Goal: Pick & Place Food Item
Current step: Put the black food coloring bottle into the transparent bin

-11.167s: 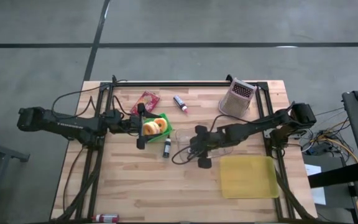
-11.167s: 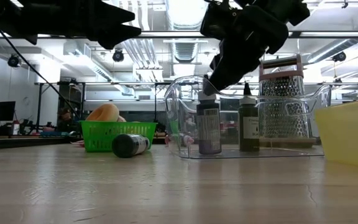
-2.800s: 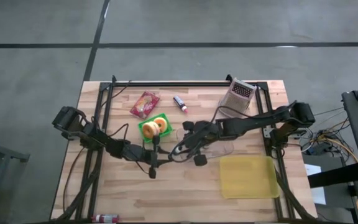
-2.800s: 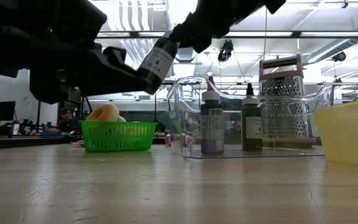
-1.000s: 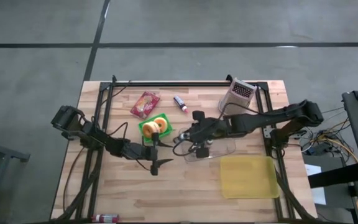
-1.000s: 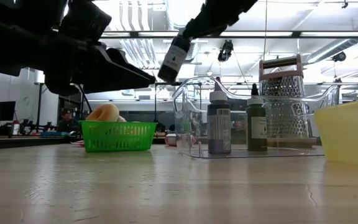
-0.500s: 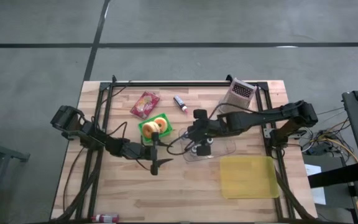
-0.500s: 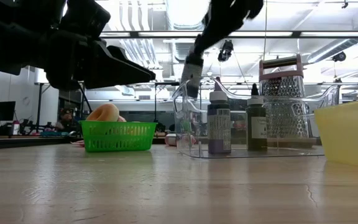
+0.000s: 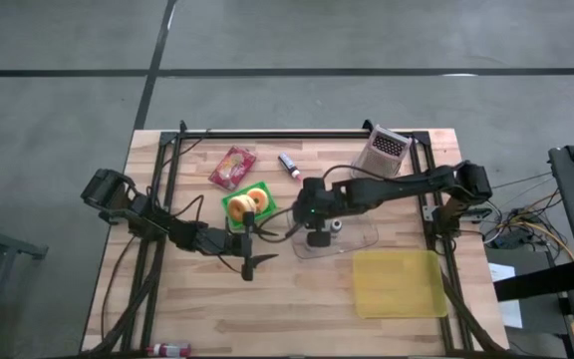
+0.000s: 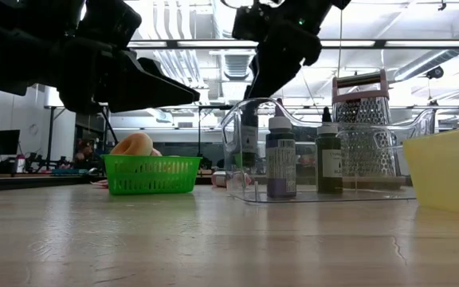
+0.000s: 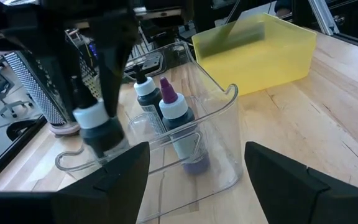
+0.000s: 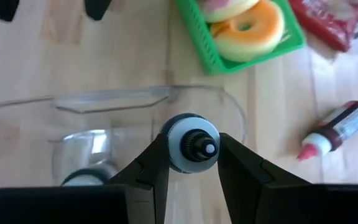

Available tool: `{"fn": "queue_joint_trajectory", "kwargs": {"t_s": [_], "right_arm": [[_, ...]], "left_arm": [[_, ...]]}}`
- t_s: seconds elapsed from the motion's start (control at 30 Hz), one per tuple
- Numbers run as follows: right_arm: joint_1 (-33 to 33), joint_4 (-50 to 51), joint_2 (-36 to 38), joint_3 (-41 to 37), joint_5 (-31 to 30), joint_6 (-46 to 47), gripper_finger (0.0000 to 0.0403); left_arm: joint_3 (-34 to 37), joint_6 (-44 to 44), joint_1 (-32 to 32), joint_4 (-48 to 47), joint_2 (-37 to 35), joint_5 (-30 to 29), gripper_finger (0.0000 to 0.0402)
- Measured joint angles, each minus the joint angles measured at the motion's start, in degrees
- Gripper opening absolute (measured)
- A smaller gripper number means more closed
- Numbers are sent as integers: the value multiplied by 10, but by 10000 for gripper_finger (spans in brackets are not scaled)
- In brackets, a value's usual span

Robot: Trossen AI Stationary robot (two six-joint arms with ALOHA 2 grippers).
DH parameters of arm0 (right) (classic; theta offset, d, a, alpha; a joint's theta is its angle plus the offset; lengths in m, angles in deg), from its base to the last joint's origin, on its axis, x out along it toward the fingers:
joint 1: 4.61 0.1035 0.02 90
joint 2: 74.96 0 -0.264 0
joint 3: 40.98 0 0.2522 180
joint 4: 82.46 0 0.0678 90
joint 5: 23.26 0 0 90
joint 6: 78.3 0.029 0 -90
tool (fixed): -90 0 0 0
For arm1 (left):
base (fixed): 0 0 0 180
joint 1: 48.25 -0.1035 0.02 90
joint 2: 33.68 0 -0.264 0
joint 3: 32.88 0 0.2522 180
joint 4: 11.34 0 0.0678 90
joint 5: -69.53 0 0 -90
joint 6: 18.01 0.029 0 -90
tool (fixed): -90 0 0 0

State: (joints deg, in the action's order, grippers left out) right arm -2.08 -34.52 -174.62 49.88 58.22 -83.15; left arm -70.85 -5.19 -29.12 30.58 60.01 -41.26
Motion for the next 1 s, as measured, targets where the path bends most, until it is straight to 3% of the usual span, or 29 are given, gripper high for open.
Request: {"fn": "queue_joint_trajectory", "kwargs": {"t_s": [0.13,1.0], "right_arm": [[-3,-4,1,-4,33,5,101],[-19,-29,-43,-18,61,2,101]], "left_arm": [[1,0,0,0,0,0,262],[1,-4,0,0,0,-1,262]]}}
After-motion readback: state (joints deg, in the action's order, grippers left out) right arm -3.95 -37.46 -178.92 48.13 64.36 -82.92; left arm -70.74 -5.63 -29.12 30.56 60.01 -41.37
